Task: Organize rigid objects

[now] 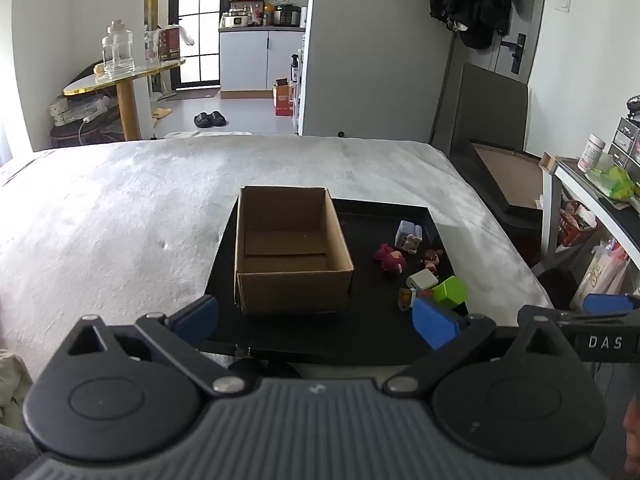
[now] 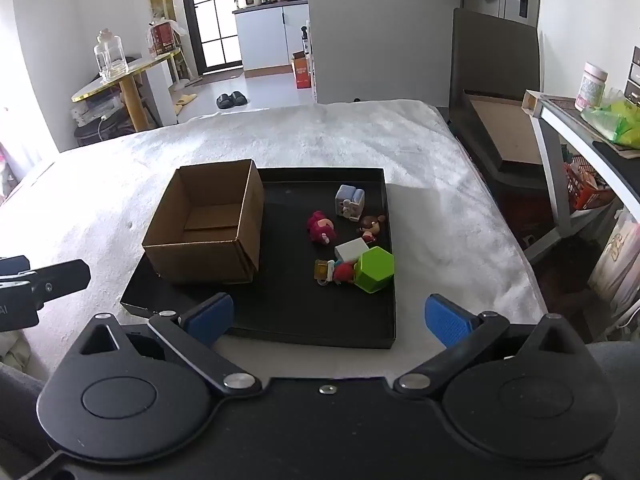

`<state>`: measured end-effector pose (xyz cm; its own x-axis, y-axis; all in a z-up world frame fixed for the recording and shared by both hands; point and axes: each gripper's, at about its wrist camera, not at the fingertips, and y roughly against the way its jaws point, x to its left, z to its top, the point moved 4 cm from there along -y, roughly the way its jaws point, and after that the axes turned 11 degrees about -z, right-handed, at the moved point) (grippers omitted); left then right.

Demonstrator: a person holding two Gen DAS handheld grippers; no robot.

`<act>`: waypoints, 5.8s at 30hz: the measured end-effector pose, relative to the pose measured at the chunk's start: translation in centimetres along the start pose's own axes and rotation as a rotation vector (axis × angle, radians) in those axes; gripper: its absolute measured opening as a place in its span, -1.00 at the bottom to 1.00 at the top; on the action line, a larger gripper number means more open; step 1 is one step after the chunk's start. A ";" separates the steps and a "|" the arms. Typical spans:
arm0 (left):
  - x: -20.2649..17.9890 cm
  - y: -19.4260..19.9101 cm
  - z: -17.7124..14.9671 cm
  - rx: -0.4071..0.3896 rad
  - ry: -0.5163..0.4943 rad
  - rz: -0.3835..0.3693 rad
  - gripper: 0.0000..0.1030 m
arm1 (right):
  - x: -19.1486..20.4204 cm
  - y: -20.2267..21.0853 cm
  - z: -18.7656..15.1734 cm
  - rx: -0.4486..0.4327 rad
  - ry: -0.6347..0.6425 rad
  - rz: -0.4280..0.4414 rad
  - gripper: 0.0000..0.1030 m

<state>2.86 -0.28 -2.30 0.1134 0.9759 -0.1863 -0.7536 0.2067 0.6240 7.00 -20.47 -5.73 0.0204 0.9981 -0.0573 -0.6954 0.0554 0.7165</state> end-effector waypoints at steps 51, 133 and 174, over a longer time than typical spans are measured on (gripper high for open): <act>-0.2 1.4 0.0 -0.046 0.017 0.012 1.00 | -0.7 1.5 0.8 -0.051 -0.056 0.009 1.00; 5.8 -16.9 2.9 0.147 0.108 0.123 0.79 | -1.4 -19.9 1.5 0.156 -0.083 0.012 0.56; 10.8 -20.4 5.1 0.158 0.218 0.236 0.36 | 3.5 -19.7 7.2 0.045 -0.036 0.169 -0.11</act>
<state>22.74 6.44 -13.13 -0.2052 0.9639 -0.1700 -0.6309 0.0025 0.7759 25.94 -17.87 -15.06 -0.0681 0.9935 0.0908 -0.6582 -0.1131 0.7443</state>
